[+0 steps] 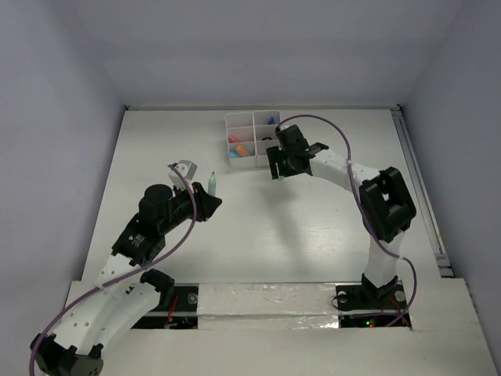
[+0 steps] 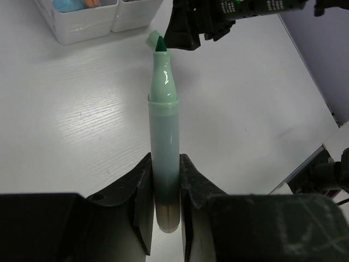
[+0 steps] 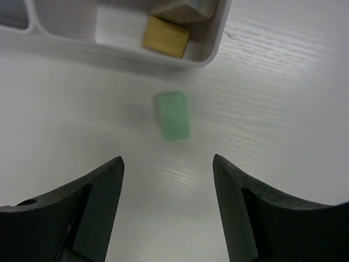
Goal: Sort the stationery into containers
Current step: Pick up the pen cap from the center of the board.
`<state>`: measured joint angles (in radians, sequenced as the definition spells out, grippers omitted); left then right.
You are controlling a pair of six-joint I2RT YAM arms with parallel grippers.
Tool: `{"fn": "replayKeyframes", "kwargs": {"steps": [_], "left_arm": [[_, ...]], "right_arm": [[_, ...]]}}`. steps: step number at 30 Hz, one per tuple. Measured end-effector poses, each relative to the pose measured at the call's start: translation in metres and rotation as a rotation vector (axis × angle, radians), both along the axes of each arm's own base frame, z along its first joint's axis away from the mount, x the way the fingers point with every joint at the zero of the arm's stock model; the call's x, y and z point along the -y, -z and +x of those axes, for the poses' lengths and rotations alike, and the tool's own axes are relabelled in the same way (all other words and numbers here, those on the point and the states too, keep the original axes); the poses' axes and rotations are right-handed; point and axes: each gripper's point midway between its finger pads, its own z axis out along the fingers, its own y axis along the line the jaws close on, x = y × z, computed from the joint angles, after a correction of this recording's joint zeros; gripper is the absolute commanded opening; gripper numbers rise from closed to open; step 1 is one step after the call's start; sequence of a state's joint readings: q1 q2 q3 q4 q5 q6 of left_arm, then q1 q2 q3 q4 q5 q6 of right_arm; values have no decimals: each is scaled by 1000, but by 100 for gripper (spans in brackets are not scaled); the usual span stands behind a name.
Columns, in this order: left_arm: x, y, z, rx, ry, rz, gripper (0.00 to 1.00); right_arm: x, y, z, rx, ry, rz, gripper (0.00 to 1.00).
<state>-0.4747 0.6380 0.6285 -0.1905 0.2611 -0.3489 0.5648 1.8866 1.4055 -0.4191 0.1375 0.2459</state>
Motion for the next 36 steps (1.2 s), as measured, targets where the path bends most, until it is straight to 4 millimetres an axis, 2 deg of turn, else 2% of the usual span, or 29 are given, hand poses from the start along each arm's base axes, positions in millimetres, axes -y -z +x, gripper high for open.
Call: {"fn": "replayKeyframes", "kwargs": {"steps": [4, 13, 17, 21, 24, 26, 27, 31, 34, 36], "left_arm": [[0, -1, 0, 2, 0, -1, 0], [0, -1, 0, 4, 0, -2, 0], [0, -1, 0, 3, 0, -2, 0], [0, -1, 0, 3, 0, -2, 0], [0, -1, 0, 3, 0, -2, 0], [0, -1, 0, 4, 0, -2, 0], [0, -1, 0, 3, 0, -2, 0], [0, 1, 0, -3, 1, 1, 0], [1, 2, 1, -9, 1, 4, 0], [1, 3, 1, -10, 1, 5, 0]], "right_arm": [[6, 14, 19, -21, -4, -37, 69], [4, 39, 35, -51, -17, -72, 56], [0, 43, 39, -55, -20, -71, 55], [-3, 44, 44, -51, -26, -64, 47], [-5, 48, 45, -54, -27, -63, 45], [-5, 51, 45, -60, -29, -64, 40], [-5, 53, 45, -62, -30, -65, 28], [-7, 53, 45, -64, -24, -52, 10], [-9, 52, 43, -56, -18, -29, 5], [-6, 52, 32, -67, -15, -9, 4]]}}
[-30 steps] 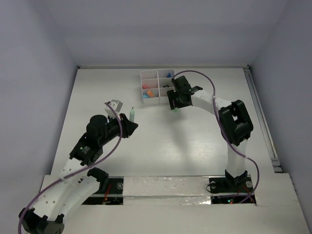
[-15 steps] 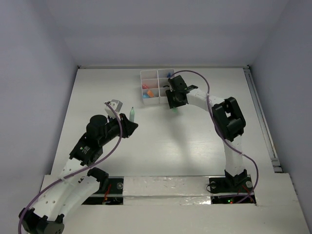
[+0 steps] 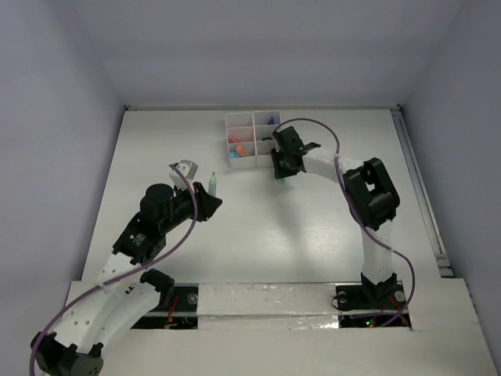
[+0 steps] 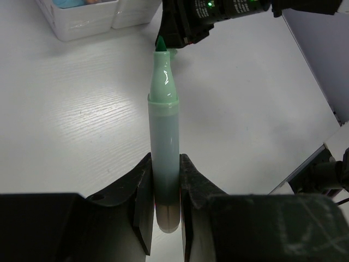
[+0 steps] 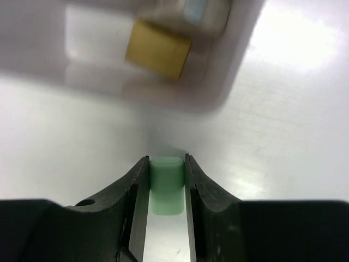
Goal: Sort the stationery into containers
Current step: Pick up the pen cap from the center of the board.
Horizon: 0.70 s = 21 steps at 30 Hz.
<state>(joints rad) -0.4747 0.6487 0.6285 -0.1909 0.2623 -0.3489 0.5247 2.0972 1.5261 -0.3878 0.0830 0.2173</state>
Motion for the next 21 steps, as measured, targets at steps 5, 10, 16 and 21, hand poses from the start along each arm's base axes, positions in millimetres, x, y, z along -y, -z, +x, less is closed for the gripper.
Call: {"fn": "replayKeyframes", "kwargs": {"steps": [5, 10, 16, 21], "left_arm": [[0, 2, 1, -7, -3, 3, 0], [0, 7, 3, -24, -2, 12, 0], [1, 10, 4, -35, -2, 17, 0], [3, 16, 5, -57, 5, 26, 0]], "right_arm": [[-9, -28, -40, -22, -18, 171, 1], [-60, -126, -49, 140, -59, 515, 0], [-139, -220, -81, 259, -185, 860, 0], [-174, -243, -105, 224, -238, 1013, 0]]}}
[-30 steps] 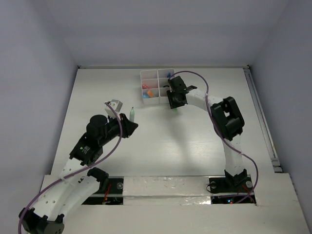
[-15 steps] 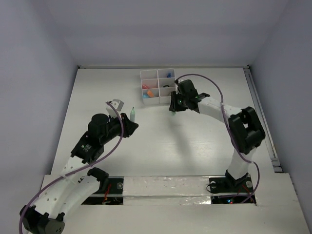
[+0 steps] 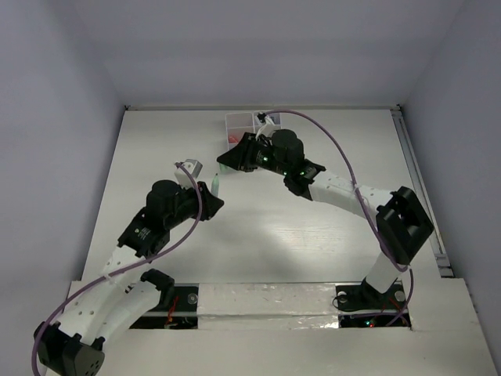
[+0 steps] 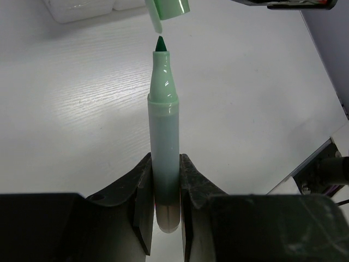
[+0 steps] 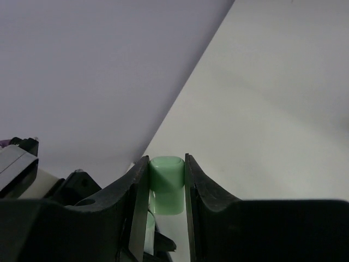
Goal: Sort the stationery into containers
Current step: Pick up the pen cap from the center of the board, then close the pen cap on the pen.
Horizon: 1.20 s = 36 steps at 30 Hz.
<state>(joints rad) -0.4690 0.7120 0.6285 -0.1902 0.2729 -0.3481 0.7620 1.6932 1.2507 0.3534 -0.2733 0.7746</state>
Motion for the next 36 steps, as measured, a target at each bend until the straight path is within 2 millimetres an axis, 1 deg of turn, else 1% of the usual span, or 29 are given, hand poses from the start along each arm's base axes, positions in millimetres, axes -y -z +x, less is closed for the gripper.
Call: {"fn": "replayKeyframes", "kwargs": {"steps": [3, 16, 23, 29, 36], "left_arm": [[1, 3, 0, -11, 4, 4, 0], [1, 3, 0, -11, 8, 5, 0], [1, 3, 0, -11, 6, 6, 0], [-3, 3, 4, -8, -16, 8, 0], [-4, 2, 3, -5, -15, 4, 0]], "right_arm": [[-9, 0, -4, -26, -15, 33, 0], [-18, -6, -12, -25, -27, 64, 0], [-32, -13, -24, 9, -35, 54, 0], [-40, -8, -32, 35, -4, 17, 0], [-37, -4, -25, 61, 57, -16, 0]]}}
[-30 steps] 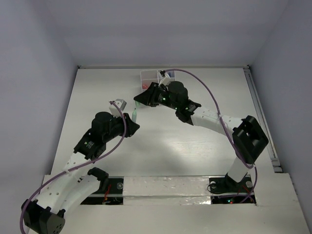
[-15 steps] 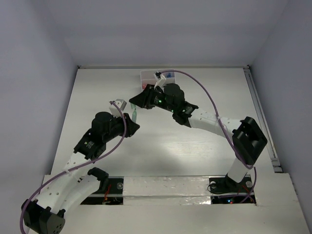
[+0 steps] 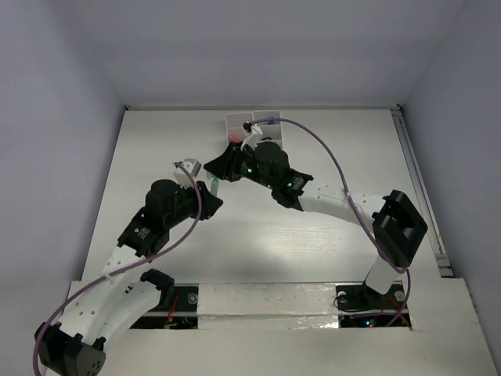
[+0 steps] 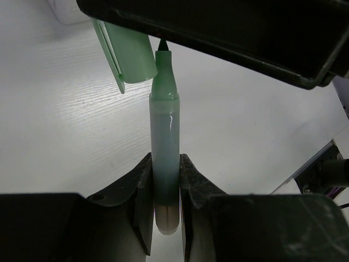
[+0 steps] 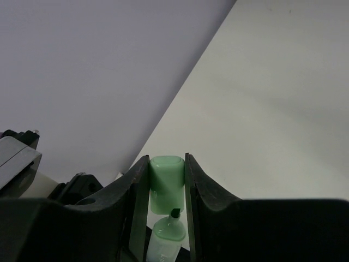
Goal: Sort the stationery into containers
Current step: Close the pen cap on the pen.
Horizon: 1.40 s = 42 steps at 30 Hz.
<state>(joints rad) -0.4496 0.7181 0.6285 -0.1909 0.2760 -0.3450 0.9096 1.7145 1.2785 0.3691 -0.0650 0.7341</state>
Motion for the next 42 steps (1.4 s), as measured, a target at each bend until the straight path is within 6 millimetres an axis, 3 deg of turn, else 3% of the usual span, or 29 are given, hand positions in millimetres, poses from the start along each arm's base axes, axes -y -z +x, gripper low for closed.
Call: {"fn": "replayKeyframes", "kwargs": {"steps": [4, 11, 19, 42], "left_arm": [[2, 0, -1, -3, 12, -3, 0], [4, 3, -1, -12, 26, -2, 0], [1, -4, 0, 15, 7, -6, 0], [-11, -8, 6, 37, -53, -1, 0]], "right_arm": [[2, 2, 4, 10, 19, -24, 0], [5, -13, 14, 59, 64, -31, 0], [11, -10, 19, 62, 103, -59, 0], [7, -16, 8, 60, 86, -46, 3]]}}
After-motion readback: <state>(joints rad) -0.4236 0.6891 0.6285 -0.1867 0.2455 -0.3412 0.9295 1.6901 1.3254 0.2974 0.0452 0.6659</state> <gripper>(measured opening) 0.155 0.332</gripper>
